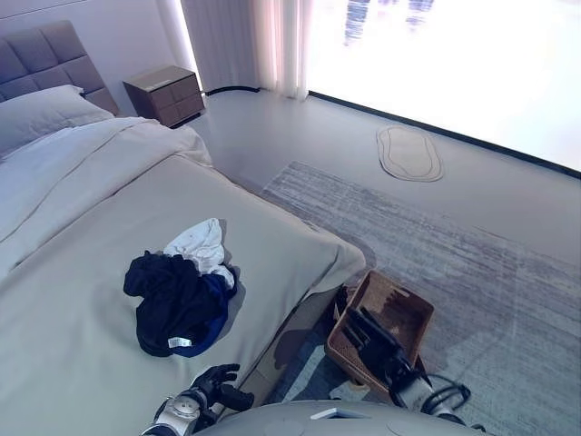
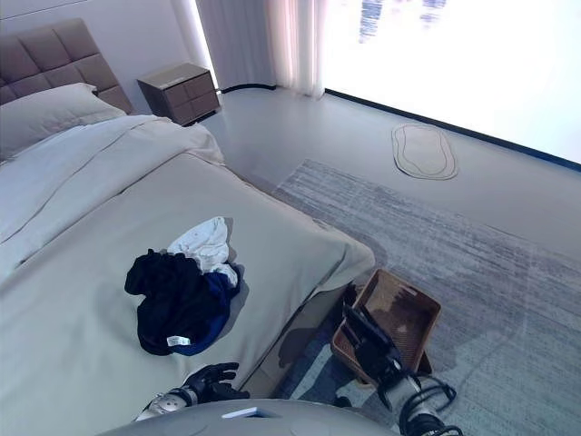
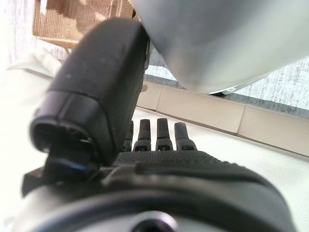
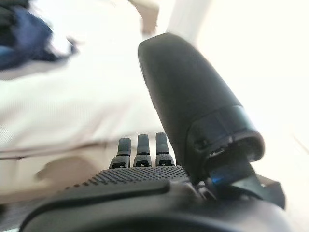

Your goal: Pick up the clothes from the bed and place them into the basket

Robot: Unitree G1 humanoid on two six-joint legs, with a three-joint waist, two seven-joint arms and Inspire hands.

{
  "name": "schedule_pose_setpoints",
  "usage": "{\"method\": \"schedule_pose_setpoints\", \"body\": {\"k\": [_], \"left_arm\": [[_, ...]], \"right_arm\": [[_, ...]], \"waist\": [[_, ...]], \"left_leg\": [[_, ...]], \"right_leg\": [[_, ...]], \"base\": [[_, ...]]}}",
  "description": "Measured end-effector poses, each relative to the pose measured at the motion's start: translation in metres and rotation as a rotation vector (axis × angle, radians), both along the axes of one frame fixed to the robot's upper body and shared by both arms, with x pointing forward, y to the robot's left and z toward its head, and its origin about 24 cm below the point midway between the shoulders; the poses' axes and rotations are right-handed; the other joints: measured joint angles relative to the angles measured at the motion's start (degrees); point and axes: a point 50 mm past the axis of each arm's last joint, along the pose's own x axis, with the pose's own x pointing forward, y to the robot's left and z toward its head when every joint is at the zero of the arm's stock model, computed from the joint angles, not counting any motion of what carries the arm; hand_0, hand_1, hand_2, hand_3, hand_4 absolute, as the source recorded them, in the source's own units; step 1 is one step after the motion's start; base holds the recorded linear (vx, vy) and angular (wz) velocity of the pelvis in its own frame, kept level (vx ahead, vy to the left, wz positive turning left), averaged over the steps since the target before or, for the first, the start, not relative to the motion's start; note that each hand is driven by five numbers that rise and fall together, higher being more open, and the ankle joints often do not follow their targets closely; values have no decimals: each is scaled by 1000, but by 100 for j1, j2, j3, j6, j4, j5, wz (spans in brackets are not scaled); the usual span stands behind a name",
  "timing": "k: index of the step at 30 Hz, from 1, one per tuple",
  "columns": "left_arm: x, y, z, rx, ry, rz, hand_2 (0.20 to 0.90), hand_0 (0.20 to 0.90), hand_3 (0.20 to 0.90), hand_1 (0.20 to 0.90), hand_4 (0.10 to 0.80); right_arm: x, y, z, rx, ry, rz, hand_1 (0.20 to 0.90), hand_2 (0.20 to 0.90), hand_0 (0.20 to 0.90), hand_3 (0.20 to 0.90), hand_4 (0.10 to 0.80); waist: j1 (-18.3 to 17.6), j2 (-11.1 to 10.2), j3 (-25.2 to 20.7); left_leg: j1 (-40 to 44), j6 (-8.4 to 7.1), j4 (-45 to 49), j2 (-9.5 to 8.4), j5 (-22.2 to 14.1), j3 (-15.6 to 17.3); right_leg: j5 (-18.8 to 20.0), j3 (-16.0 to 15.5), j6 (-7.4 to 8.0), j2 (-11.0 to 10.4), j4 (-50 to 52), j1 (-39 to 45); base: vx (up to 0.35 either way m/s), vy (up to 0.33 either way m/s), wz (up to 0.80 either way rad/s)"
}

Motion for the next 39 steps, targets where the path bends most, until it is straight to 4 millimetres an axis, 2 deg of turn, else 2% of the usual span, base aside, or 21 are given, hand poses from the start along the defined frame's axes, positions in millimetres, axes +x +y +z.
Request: {"method": "schedule_pose_setpoints", "body": {"k": [3,7,12,14,17,18,20,25,30,35,37,39], "left_arm": [[1,1,1,6,-8,0,900,900,900,900,800],[3,1,2,7,-22,-5,900,900,900,900,800],[10,6,5,20,-35,-9,900,900,900,900,800],[15,6,6,21,-49,-14,900,900,900,900,800],[27,5,10,22,-78,-23,900,900,900,900,800],[30,5,11,22,-89,-26,900,900,900,900,800],[36,5,13,24,-106,-27,900,900,900,900,800],[52,4,19,19,-147,-23,900,900,900,900,800],[69,3,25,19,-190,-34,900,900,900,900,800],[97,-3,39,-11,-290,-57,900,900,900,900,800],[106,-8,44,-30,-323,-69,900,900,900,900,800],[115,-13,51,-48,-369,-93,900,900,900,900,800]], "right_arm": [[27,1,18,-207,-82,156,900,900,900,900,800],[69,-3,56,-540,-221,325,900,900,900,900,800],[129,11,132,-969,-554,547,900,900,900,900,800],[145,16,154,-1111,-647,575,900,900,900,900,800],[166,21,189,-1480,-775,671,900,900,900,900,800],[175,22,206,-1578,-821,679,900,900,900,900,800],[185,24,227,-1648,-868,652,900,900,900,900,800],[202,38,262,-1732,-956,618,900,900,900,900,800],[217,41,275,-1812,-927,651,900,900,900,900,800],[227,48,295,-1897,-936,655,900,900,900,900,800],[229,54,299,-1922,-947,672,900,900,900,900,800],[233,64,302,-1929,-945,688,900,900,900,900,800]], "waist": [[86,-58,-27],[179,-98,-11],[204,-193,124],[260,-227,193],[393,-257,383],[492,-274,454],[629,-301,533],[911,-363,809],[1234,-439,1039],[1580,-454,1438],[1740,-430,1601],[1826,-410,1763]], "left_leg": [[-17,2,1,-8,17,-21],[-64,-10,1,-25,43,-39],[-125,-29,10,-53,92,-97],[-182,-43,18,-54,108,-167],[-273,-61,29,-63,174,-311],[-356,-70,29,-63,203,-367],[-458,-112,31,-69,259,-504],[-615,-121,33,-118,308,-794],[-816,-141,41,-212,386,-1136],[-1314,-157,368,-325,378,-1517],[-1430,-160,483,-404,377,-1612],[-1573,-232,641,-436,324,-1681]], "right_leg": [[-17,-65,25,-15,0,-3],[-15,-82,28,-34,1,-43],[7,-114,6,-31,28,-83],[6,-149,7,-30,28,-86],[6,-315,8,-42,29,-125],[7,-408,7,-45,30,-153],[30,-491,38,-45,31,-197],[13,-784,60,-70,31,-200],[-38,-1119,127,-128,32,-217],[-47,-1475,138,-207,34,-391],[-47,-1541,137,-271,81,-426],[-55,-1612,146,-279,93,-456]], "base": [[-13,31,10],[-19,35,3],[-33,42,2],[-45,13,16],[-53,13,28],[-20,21,34],[-14,16,33],[-3,19,31],[5,9,39],[-38,-7,42],[-15,-7,26],[-2,-24,21]]}}
